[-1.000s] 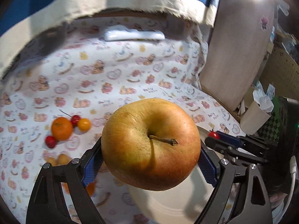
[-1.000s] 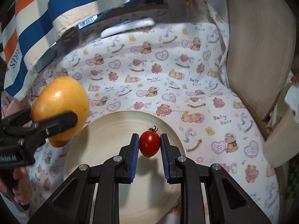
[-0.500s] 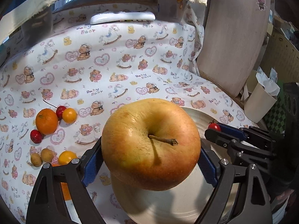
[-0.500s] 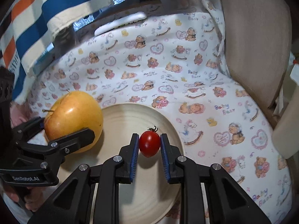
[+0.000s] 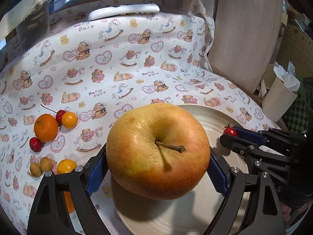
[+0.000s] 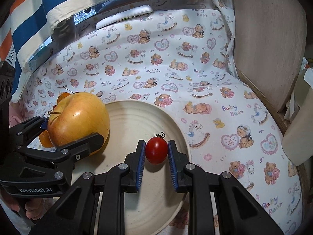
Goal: Organize fruits
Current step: 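Carry the tomato to the white plate, lower it and open the right gripper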
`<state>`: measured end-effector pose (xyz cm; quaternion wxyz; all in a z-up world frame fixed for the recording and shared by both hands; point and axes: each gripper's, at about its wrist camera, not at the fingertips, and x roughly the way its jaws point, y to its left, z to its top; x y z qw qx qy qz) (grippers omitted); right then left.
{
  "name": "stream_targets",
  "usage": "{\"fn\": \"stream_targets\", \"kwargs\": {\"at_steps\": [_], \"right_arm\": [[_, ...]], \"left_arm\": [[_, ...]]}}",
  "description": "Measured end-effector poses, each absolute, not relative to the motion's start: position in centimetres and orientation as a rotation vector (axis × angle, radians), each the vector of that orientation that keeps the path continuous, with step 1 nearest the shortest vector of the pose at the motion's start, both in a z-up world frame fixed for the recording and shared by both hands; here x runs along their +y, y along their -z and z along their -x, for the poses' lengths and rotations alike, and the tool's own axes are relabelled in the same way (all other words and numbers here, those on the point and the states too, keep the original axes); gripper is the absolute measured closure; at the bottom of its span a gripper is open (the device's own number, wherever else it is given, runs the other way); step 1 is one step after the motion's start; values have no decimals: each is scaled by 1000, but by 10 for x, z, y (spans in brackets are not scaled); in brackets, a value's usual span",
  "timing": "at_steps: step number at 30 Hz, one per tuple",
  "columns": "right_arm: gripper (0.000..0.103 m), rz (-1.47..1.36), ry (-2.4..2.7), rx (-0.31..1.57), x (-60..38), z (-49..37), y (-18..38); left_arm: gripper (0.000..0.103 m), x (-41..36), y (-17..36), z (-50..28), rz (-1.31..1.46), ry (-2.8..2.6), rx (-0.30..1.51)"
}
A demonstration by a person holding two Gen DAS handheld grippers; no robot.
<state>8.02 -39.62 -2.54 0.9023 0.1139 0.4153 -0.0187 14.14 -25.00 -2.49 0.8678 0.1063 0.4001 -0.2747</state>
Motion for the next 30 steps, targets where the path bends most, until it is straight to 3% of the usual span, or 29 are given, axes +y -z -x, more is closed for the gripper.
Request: {"fn": "stream_targets", "kwargs": {"at_steps": [30], "right_arm": [[75,-290,-14,778,-400,-74,16]], "left_arm": [[15,-267,23,-199,-246,480,865]]}}
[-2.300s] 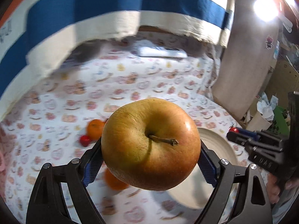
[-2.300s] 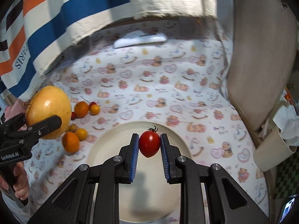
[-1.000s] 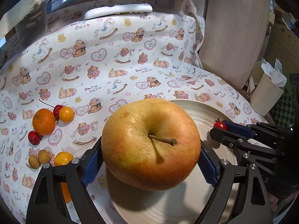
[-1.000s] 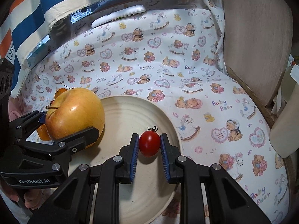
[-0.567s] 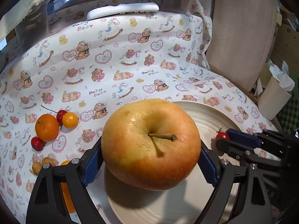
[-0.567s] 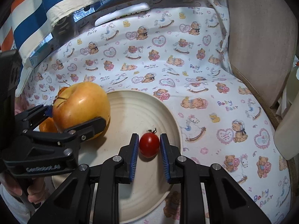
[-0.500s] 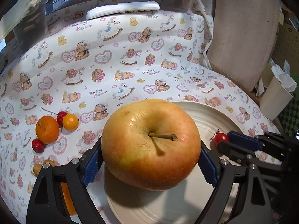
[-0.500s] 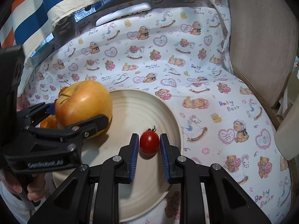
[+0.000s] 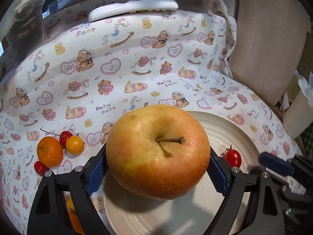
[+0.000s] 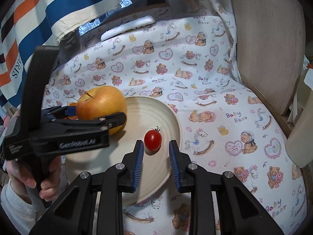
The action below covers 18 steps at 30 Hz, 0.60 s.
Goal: Organize fruits
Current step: 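Lower the apple onto the white plate and open the left gripper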
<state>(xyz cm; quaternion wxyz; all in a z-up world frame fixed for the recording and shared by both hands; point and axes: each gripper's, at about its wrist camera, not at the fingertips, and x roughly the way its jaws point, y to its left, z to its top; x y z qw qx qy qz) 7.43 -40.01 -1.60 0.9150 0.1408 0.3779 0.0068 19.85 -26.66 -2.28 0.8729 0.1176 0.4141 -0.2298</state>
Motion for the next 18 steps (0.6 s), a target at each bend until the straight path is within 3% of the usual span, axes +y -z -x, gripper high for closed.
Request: {"fn": "stream_targets", "kwargs": {"at_steps": [2,5,8,10,14,18], "right_arm": [[72,-290,-11,766,-400,-73,14],[40,-276,43,738,-403,-70,11],[40,-270,55,748,-403,-74,11],[51,-284,31,797,-401,-81,17],[83,-280,60,905,-398,-93,28],[87,-280,95,939,-398,-101,26]], "left_arm": [[14,-266,23,-204,-239,467,871],[14,-258,21,-209,-203,458,898],[14,-244,20,-209,-138,487,931],[14,-234,20,-203,-126,491,940],[14,-221,18,-188,-125,527,927],[14,-223,10,-186,-156,525,872]]}}
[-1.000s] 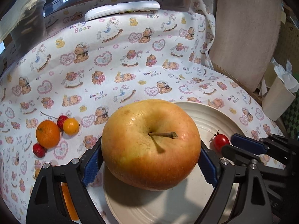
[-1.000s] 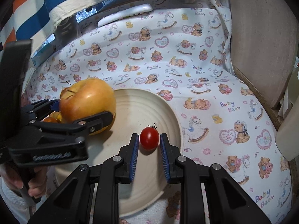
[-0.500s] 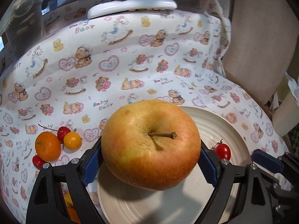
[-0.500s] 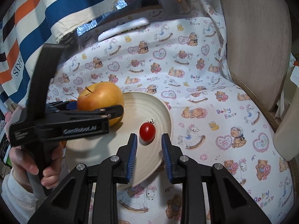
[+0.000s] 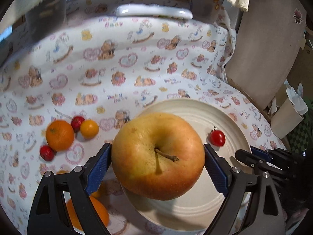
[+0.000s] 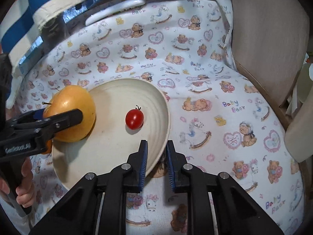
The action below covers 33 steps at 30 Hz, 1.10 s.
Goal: Organize fruits
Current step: 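Lower the apple onto the white plate and open the left gripper, then grasp the large orange with the left gripper while the right moves toward the fruits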
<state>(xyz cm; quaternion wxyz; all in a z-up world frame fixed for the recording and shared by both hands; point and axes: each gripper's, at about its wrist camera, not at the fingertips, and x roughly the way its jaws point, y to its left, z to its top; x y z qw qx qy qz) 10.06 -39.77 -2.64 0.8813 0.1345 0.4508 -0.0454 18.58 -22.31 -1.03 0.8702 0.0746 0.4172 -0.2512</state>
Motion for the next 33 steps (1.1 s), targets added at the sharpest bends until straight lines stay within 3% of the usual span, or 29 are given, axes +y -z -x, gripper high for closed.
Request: {"fn": "stream_targets", "kwargs": {"at_steps": [18,21,28,29,31,33], "right_arm": [[95,-220,157,954,-403,-150,16],[95,-238,154,964,-407,-153,20],[94,-215,161,910,-405,-144,5],[89,-217,152,892,-402,-141,-3],[69,-219,135,862,-397,-137,-14],[30,-219,117,800,-387,-130,-31]], "left_arm": [[14,-235,3,-220,-184,505,828],[2,-228,-11,-212,-164,514,778],[1,-193,-60,-184,-105,485,623],[1,-185,-66,-179,-104,472,600],[1,-165,-80,-167,-101,440,548],[1,-146,-90,-156,-93,401,506]]}}
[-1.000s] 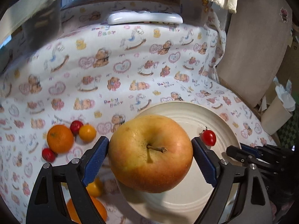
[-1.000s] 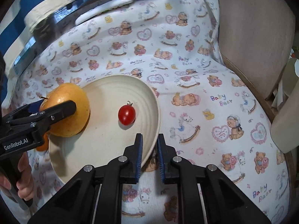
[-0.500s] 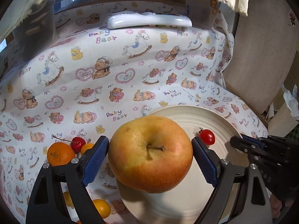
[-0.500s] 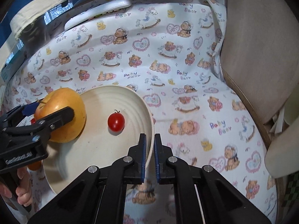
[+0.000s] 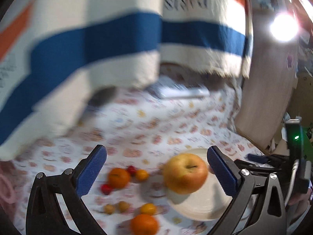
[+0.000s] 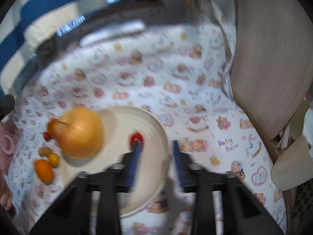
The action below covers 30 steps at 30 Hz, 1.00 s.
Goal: Organize fruits
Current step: 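Grasp the large orange with the left gripper while the right moves toward the fruits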
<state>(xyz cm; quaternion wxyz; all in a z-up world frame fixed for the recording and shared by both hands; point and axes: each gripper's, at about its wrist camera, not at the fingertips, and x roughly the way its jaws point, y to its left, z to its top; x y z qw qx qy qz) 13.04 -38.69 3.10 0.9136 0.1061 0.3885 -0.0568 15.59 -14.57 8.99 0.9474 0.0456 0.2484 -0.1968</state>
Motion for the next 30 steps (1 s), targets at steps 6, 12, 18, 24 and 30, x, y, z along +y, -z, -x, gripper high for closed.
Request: {"fn": "stream_targets", "kwargs": {"at_steps": [6,12,18,24,30], "right_arm": [[28,-206,-7,661,-339,-119,-77],[27,-172,-97,567,-291,-118,-98],[27,-163,-106,495,-271,-120,-84],[27,-168,-123,543,-274,-124,-69],[27,-164,-112,579,-276,-129,-61]], "left_arm": [[0,-87,-108,-121,-56,307,410],[0,-56,-93,-116,-26,221,395],[0,-42,-66,-124,-13,196,449],[0,-52,-49,-133,-32,209,572],[20,-77,-14,-144,-63,293,789]]}}
